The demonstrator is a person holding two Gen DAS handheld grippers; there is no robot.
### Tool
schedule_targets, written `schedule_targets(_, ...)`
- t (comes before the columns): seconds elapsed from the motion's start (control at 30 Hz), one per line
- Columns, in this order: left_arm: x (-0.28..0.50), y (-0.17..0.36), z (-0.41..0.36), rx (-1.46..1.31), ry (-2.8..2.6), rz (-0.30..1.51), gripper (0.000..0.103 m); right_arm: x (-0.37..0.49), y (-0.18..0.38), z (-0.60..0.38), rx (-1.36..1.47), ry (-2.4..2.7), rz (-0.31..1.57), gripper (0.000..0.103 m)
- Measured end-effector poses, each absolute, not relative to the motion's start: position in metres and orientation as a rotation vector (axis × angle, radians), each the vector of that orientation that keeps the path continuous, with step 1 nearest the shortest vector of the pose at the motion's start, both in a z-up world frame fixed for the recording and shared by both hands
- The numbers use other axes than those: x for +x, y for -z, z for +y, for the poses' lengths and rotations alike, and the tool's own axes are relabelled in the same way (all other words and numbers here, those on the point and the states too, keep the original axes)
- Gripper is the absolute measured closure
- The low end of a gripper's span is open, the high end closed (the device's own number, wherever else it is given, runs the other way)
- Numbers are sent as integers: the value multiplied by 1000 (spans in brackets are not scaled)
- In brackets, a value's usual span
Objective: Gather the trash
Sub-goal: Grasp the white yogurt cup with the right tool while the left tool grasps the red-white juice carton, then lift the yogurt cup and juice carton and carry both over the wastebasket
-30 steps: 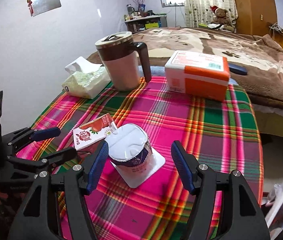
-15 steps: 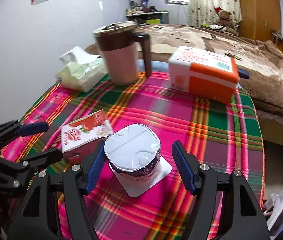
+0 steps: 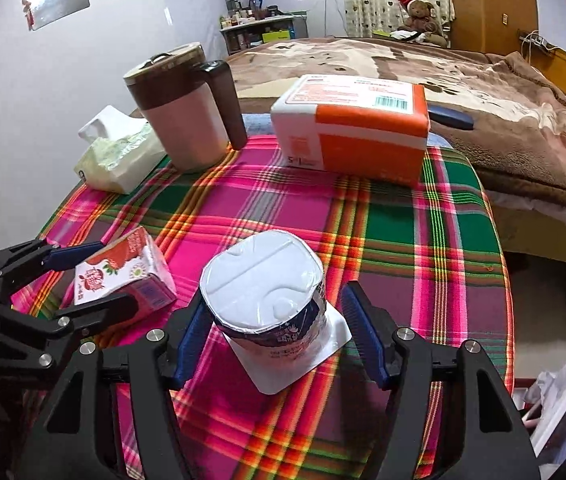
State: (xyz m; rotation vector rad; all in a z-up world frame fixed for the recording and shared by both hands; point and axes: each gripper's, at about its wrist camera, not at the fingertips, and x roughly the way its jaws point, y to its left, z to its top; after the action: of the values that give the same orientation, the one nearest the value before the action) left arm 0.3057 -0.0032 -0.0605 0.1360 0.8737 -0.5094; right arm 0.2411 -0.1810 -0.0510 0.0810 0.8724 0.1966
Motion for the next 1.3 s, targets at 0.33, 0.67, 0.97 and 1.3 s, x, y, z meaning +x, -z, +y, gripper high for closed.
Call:
schedule_targets(0.33,307,65,-7,161,473,867,32,244,56,-183,76,-197,869,46)
schedule_targets(0.67,304,61,-7,146,462,857,40,241,55,-184,83,-194,861,47)
schedule_targets(0.97,285,45,-7,131,438,816,40,226,45,-187,84,-191,839,47)
schedule_targets(1.3,245,20,-21,152,447,768,40,191,23,-205,115,-167,795,47)
